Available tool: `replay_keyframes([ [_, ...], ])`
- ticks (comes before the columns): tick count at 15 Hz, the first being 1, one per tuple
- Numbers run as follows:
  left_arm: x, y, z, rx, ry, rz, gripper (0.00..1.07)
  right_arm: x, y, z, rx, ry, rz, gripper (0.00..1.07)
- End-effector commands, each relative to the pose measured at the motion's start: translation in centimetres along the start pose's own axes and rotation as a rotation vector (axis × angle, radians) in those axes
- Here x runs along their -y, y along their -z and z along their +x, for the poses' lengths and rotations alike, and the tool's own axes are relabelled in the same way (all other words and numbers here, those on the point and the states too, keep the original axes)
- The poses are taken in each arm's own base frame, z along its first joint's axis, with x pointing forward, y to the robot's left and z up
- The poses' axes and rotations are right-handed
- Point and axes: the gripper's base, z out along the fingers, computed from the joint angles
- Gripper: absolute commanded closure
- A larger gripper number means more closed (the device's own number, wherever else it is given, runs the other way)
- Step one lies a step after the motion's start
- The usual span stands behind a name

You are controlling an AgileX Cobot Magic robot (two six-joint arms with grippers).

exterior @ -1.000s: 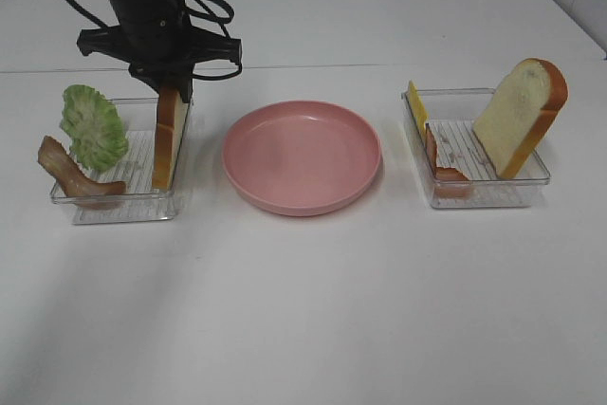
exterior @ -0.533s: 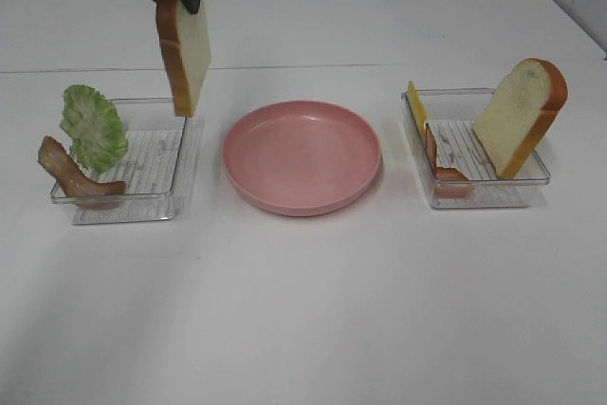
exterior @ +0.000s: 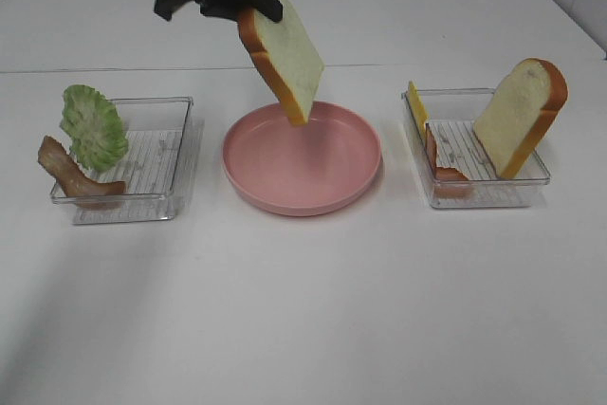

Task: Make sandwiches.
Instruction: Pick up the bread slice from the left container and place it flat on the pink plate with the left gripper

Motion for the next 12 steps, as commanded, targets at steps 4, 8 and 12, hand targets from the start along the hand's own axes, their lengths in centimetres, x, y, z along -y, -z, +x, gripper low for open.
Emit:
replay_keyframes([
  [4, -3.8, -6.8, 1.6, -0.111, 0.157, 0.130, 1.07, 0.0, 0.1, -0.1, 0.018, 0.008, 0.010, 0.31],
  [8, -5.5, -9.6, 2.3, -0.123, 0.250, 0.171, 1.07, 0.0, 0.1, -0.1, 0.018, 0.008, 0.010, 0.31],
  [12, -5.8, -9.9, 2.5, -0.131, 0.259, 0.164, 0.97, 0.0, 0.1, -0.1, 0.018, 0.008, 0.010, 0.31],
])
